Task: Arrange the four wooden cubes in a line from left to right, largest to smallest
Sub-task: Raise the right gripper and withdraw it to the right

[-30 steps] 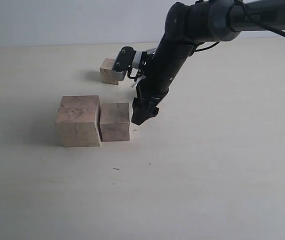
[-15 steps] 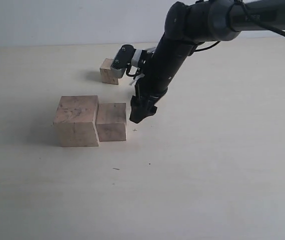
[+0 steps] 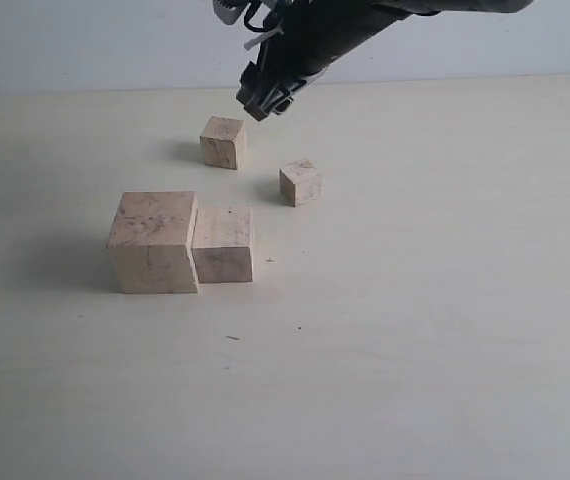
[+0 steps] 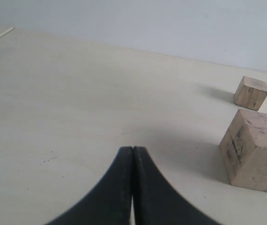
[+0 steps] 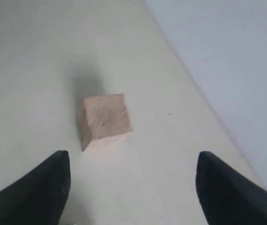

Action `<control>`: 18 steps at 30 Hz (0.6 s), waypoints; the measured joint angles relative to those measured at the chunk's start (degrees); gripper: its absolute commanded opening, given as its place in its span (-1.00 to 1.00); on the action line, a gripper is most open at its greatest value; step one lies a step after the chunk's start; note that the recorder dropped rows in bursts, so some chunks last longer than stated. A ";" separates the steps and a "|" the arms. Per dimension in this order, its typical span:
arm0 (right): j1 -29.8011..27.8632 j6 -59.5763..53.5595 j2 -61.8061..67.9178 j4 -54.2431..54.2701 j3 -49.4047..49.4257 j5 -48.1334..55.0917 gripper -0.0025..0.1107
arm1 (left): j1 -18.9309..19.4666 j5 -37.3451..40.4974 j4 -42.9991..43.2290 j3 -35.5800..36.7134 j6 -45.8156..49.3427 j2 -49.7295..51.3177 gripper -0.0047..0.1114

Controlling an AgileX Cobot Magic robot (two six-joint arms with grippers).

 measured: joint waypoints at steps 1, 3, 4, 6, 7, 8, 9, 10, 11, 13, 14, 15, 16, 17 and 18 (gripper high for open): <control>0.00 0.00 0.51 0.00 0.00 -2.44 0.28 | 0.00 0.00 0.00 0.00 0.00 0.00 -0.92; 0.00 0.00 1.73 0.00 0.00 -6.34 0.28 | 0.00 0.00 0.00 0.00 0.00 0.00 -0.92; 0.00 0.00 2.42 0.21 0.00 -8.13 0.28 | 0.00 0.00 0.00 0.00 0.00 0.00 -0.92; 0.00 0.00 3.83 0.42 -0.28 -10.62 0.28 | 0.00 0.00 0.00 0.00 0.00 0.00 -0.92; 0.00 0.00 4.68 0.67 -0.50 -11.36 0.28 | 0.00 0.00 0.00 0.00 0.00 0.00 -0.92; 0.00 0.00 5.26 0.96 -0.57 -11.60 0.28 | 0.00 0.00 0.00 0.00 0.00 0.00 -0.92; 0.00 0.00 5.94 1.55 -0.70 -11.88 0.28 | 0.00 0.00 0.00 0.00 0.00 0.00 -0.92; 0.00 -0.12 6.41 2.62 -0.78 -12.04 0.28 | 0.00 0.00 0.00 0.00 0.00 0.00 -0.92; 0.00 -0.12 6.83 3.88 -0.78 -12.04 0.28 | 0.00 0.00 0.00 0.00 0.00 0.00 -0.92; 0.00 -0.12 7.20 5.77 -0.78 -11.64 0.28 | 0.00 0.00 0.00 0.00 0.00 0.00 -0.92; 0.00 -0.12 7.29 6.49 -0.89 -10.57 0.28 | 0.00 0.00 0.00 0.00 0.00 0.00 -0.92; 0.00 -0.12 7.29 6.63 -0.89 -9.58 0.28 | 0.00 0.00 0.00 0.00 0.00 0.00 -0.92; 0.00 -0.12 7.29 7.01 -0.89 -6.95 0.28 | 0.00 0.00 0.00 0.00 0.00 0.00 -0.92; 0.00 -0.12 7.29 7.02 -0.89 -5.86 0.28 | 0.00 0.00 0.00 0.00 0.00 0.00 -0.92; 0.00 -0.12 7.05 7.02 -0.89 -3.66 0.28 | 0.00 0.00 0.00 0.00 0.00 0.00 -0.92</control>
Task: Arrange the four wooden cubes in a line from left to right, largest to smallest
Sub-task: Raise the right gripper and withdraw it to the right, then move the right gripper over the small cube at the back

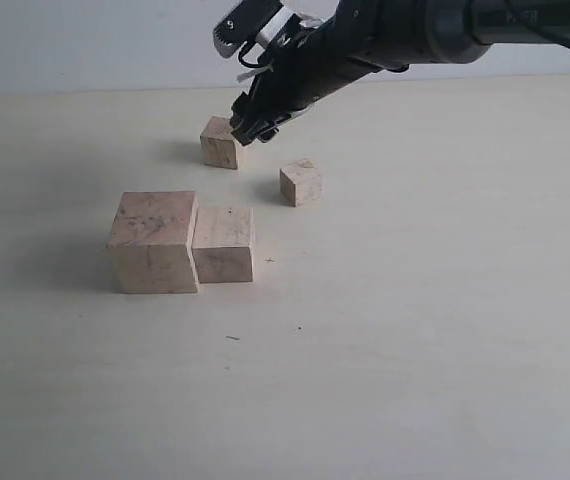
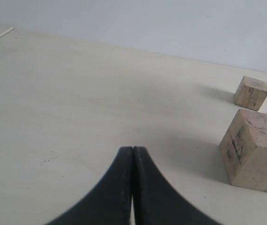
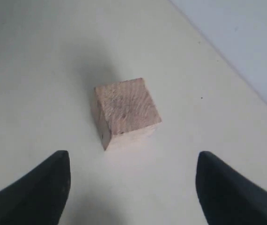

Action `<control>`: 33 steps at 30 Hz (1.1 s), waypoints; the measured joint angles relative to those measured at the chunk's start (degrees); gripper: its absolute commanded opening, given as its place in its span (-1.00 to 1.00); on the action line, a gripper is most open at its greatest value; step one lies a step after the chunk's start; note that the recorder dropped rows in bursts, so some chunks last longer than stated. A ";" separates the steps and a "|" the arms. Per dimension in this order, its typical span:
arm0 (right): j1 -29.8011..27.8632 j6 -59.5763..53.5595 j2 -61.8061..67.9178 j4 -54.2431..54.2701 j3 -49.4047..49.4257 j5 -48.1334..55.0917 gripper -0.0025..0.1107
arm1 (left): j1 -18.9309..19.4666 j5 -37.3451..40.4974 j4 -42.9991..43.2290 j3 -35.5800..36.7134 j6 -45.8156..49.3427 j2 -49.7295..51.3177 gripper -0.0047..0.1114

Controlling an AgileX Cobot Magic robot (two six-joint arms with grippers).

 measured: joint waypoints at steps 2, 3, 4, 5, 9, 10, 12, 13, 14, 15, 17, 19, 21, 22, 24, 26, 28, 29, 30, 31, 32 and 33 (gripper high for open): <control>-0.10 0.00 -0.35 0.27 0.00 2.73 0.28 | 0.00 0.00 0.00 0.00 0.00 0.00 -0.92; -0.11 0.00 -0.43 0.97 0.00 4.11 0.28 | 0.00 0.00 0.00 0.00 0.00 0.00 -0.92; -0.53 -0.23 -0.43 3.25 0.00 6.71 0.28 | 0.00 0.00 0.00 0.00 0.00 0.00 -0.92; -0.96 -1.78 -0.43 6.28 0.00 8.71 0.28 | 0.00 0.00 0.00 0.00 0.00 0.00 -0.92; -3.97 -9.04 -0.56 18.00 0.00 17.60 0.28 | 0.00 0.00 0.00 0.00 0.00 0.00 -0.92; -5.22 -10.35 -0.77 19.40 0.00 19.48 0.28 | 0.00 0.00 0.00 0.00 0.00 0.00 -0.92; -9.14 -15.91 -1.41 23.64 0.00 23.37 0.28 | 0.00 0.00 0.00 0.00 0.00 0.00 -0.92; -12.13 -23.27 -1.79 28.19 0.00 26.59 0.28 | 0.00 0.00 0.00 0.00 0.00 0.00 -0.92; -13.77 -28.09 -1.77 30.80 0.00 29.10 0.28 | 0.00 0.00 0.00 0.00 0.00 0.00 -0.92; -15.43 -33.04 -1.77 33.26 0.00 31.86 0.28 | 0.00 0.00 0.00 0.00 0.00 0.00 -0.92; -18.02 -41.54 -1.65 37.01 0.00 37.12 0.28 | 0.00 0.00 0.00 0.00 0.00 0.00 -0.92; -20.05 -48.13 -1.12 40.99 0.00 40.51 0.28 | 0.00 0.00 0.00 0.00 0.00 0.00 -0.92; -21.73 -51.23 0.44 46.47 0.00 41.92 0.28 | 0.00 0.00 0.00 0.00 0.00 0.00 -0.92; -22.16 -51.86 1.49 48.93 -0.02 42.17 0.28 | 0.00 0.00 0.00 0.00 0.00 0.00 -0.92; -22.75 -52.12 3.89 54.01 -0.02 42.30 0.28 | 0.00 0.00 0.00 0.00 0.00 0.00 -0.92; -23.14 -52.24 6.05 56.48 -0.02 42.30 0.28 | 0.00 0.00 0.00 0.00 0.00 0.00 -0.92; -23.18 -52.24 7.51 57.44 -0.02 42.30 0.28 | 0.00 0.00 0.00 0.00 0.00 0.00 -0.92; -23.23 -52.35 8.45 57.60 -0.02 42.30 0.28 | 0.00 0.00 0.00 0.00 0.00 0.00 -0.92; -23.23 -52.49 8.98 57.72 -0.02 42.30 0.28 | 0.00 0.00 0.00 0.00 0.00 0.00 -0.92; -23.23 -52.79 9.48 57.70 -0.02 42.30 0.28 | 0.00 0.00 0.00 0.00 0.00 0.00 -0.92; -23.23 -53.40 9.90 57.84 -0.02 42.30 0.28 | 0.00 0.00 0.00 0.00 0.00 0.00 -0.92; -23.23 -54.20 10.13 57.97 -0.02 42.30 0.28 | 0.00 0.00 0.00 0.00 0.00 0.00 -0.92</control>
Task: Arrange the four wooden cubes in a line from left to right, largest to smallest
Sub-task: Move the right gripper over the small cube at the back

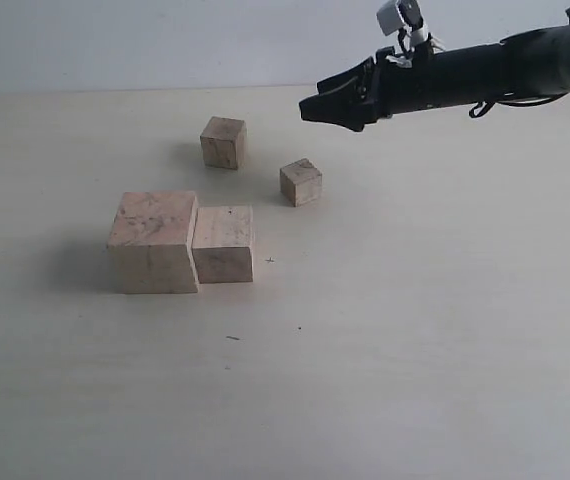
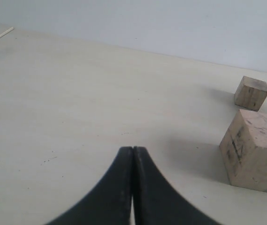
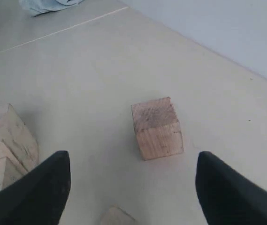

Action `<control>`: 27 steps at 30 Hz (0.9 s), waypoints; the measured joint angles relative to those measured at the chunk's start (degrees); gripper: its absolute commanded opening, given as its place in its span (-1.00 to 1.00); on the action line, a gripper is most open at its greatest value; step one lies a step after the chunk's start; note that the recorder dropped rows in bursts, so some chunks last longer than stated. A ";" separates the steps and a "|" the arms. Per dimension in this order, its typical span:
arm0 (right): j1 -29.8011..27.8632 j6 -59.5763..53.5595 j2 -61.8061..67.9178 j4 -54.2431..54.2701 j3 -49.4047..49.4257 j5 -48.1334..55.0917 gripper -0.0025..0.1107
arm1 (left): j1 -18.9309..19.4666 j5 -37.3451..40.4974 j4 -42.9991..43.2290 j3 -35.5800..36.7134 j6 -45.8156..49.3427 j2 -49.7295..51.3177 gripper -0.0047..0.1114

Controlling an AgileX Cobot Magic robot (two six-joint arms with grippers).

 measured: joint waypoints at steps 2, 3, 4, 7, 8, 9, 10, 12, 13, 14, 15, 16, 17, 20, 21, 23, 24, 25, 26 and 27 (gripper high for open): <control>0.12 -2.40 0.16 0.14 0.00 0.00 0.28 | 0.00 0.00 0.00 0.00 0.00 0.00 -0.92; 0.25 -3.38 0.28 0.74 0.00 -0.14 0.28 | 0.00 0.00 0.00 0.00 0.00 0.00 -0.92; 0.37 -4.27 0.28 1.43 0.00 -0.29 0.28 | 0.00 0.00 0.00 0.00 0.00 0.00 -0.92; 1.51 -6.65 0.28 4.39 0.00 -2.68 0.28 | 0.00 0.00 0.00 0.00 0.00 0.00 -0.92; 1.84 -7.07 0.28 4.81 -0.12 -3.66 0.28 | 0.00 0.00 0.00 0.00 0.00 0.00 -0.92; 2.25 -7.47 0.28 4.81 -0.24 -4.47 0.28 | 0.00 0.00 0.00 0.00 0.00 0.00 -0.92; 2.57 -7.94 0.49 4.57 -0.76 -5.08 0.28 | 0.00 0.00 0.00 0.00 0.00 0.00 -0.92; 3.03 -8.09 0.97 3.40 -1.83 -5.66 0.28 | 0.00 0.00 0.00 0.00 0.00 0.00 -0.92; 3.30 -8.09 1.19 2.85 -2.29 -5.70 0.28 | 0.00 0.00 0.00 0.00 0.00 0.00 -0.92; 3.56 -7.96 1.48 2.27 -2.80 -5.70 0.28 | 0.00 0.00 0.00 0.00 0.00 0.00 -0.92; 3.74 -7.71 1.73 1.84 -3.16 -5.70 0.28 | 0.00 0.00 0.00 0.00 0.00 0.00 -0.92; 4.04 -7.24 2.03 1.20 -3.20 -5.70 0.28 | 0.00 0.00 0.00 0.00 0.00 0.00 -0.92; 4.35 -6.65 2.14 0.65 -3.33 -5.41 0.28 | 0.00 0.00 0.00 0.00 0.00 0.00 -0.92; 5.55 -4.68 2.14 -1.66 -3.33 -4.08 0.15 | 0.00 0.00 0.00 0.00 0.00 0.00 -0.92; 6.23 -3.63 2.14 -2.95 -3.33 -4.08 0.05 | 0.00 0.00 0.00 0.00 0.00 0.00 -0.92; 8.23 0.02 2.14 -7.24 -3.56 -4.95 0.08 | 0.00 0.00 0.00 0.00 0.00 0.00 -0.92; 9.56 3.22 2.14 -9.37 -3.56 -5.28 0.13 | 0.00 0.00 0.00 0.00 0.00 0.00 -0.92; 10.31 5.23 2.14 -9.98 -3.56 -5.30 0.24 | 0.00 0.00 0.00 0.00 0.00 0.00 -0.92; 11.73 8.29 1.81 -10.54 -3.56 -5.53 0.31 | 0.00 0.00 0.00 0.00 0.00 0.00 -0.92; 12.57 9.06 1.67 -10.65 -3.56 -5.77 0.40 | 0.00 0.00 0.00 0.00 0.00 0.00 -0.92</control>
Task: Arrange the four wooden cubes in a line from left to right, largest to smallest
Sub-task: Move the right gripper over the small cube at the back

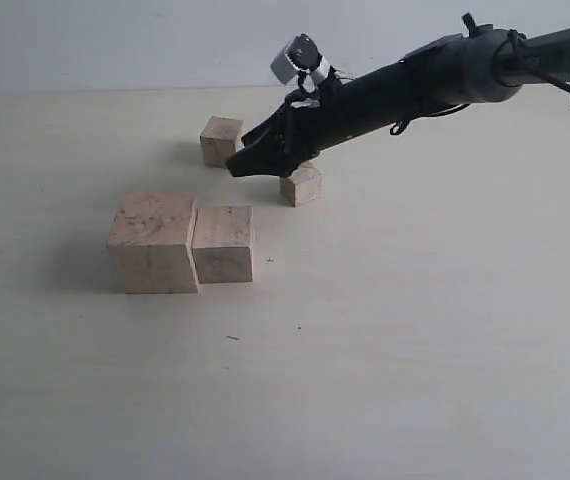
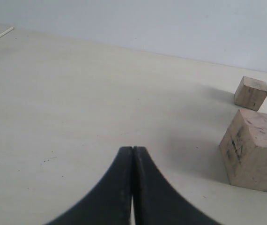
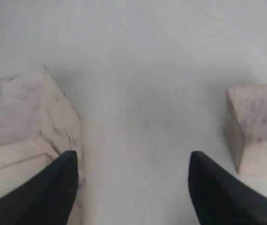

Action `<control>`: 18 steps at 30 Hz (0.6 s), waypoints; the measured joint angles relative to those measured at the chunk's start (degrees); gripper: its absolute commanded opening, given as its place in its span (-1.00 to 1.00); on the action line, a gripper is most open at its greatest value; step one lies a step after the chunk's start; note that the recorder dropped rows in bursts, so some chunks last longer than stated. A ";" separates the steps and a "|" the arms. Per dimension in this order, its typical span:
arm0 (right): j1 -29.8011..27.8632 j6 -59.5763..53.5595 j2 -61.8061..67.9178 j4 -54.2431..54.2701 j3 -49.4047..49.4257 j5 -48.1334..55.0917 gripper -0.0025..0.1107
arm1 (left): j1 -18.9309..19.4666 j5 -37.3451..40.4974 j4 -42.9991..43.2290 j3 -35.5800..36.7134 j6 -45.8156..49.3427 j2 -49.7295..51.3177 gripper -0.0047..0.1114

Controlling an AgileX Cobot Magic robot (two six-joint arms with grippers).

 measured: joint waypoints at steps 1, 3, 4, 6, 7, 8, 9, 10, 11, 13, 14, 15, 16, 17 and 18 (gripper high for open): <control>1.72 1.41 -0.80 -0.45 -0.54 -0.92 0.42 | 0.00 0.00 0.00 0.00 0.00 0.00 -0.92; 4.19 4.15 -1.68 -2.68 -1.92 -3.89 0.45 | 0.00 0.00 0.00 0.00 0.00 0.00 -0.92; 5.67 6.33 -1.81 -5.23 -3.32 -5.81 0.45 | 0.00 0.00 0.00 0.00 0.00 0.00 -0.92; 7.70 12.44 -1.81 -14.02 -5.71 -9.30 0.45 | 0.00 0.00 0.00 0.00 0.00 0.00 -0.92; 8.53 16.79 -1.81 -17.65 -6.75 -10.50 0.45 | 0.00 0.00 0.00 0.00 0.00 0.00 -0.92; 9.61 23.45 -1.93 -23.73 -8.22 -12.42 0.44 | 0.00 0.00 0.00 0.00 0.00 0.00 -0.92; 10.35 28.71 -2.17 -26.91 -8.98 -13.46 0.42 | 0.00 0.00 0.00 0.00 0.00 0.00 -0.92; 11.39 36.13 -2.38 -29.68 -10.22 -14.42 0.40 | 0.00 0.00 0.00 0.00 0.00 0.00 -0.92; 11.95 39.46 -2.64 -30.81 -10.84 -14.93 0.36 | 0.00 0.00 0.00 0.00 0.00 0.00 -0.92; 12.99 44.43 -3.20 -31.98 -11.85 -16.24 0.25 | 0.00 0.00 0.00 0.00 0.00 0.00 -0.92; 13.58 47.52 -3.39 -32.44 -12.21 -17.29 0.20 | 0.00 0.00 0.00 0.00 0.00 0.00 -0.92; 14.12 51.12 -3.46 -32.89 -12.68 -18.40 0.18 | 0.00 0.00 0.00 0.00 0.00 0.00 -0.92; 14.45 54.24 -3.46 -33.62 -13.00 -19.38 0.17 | 0.00 0.00 0.00 0.00 0.00 0.00 -0.92; 15.01 58.36 -3.46 -34.78 -13.36 -20.28 0.18 | 0.00 0.00 0.00 0.00 0.00 0.00 -0.92; 15.34 62.56 -3.46 -36.60 -13.91 -20.89 0.19 | 0.00 0.00 0.00 0.00 0.00 0.00 -0.92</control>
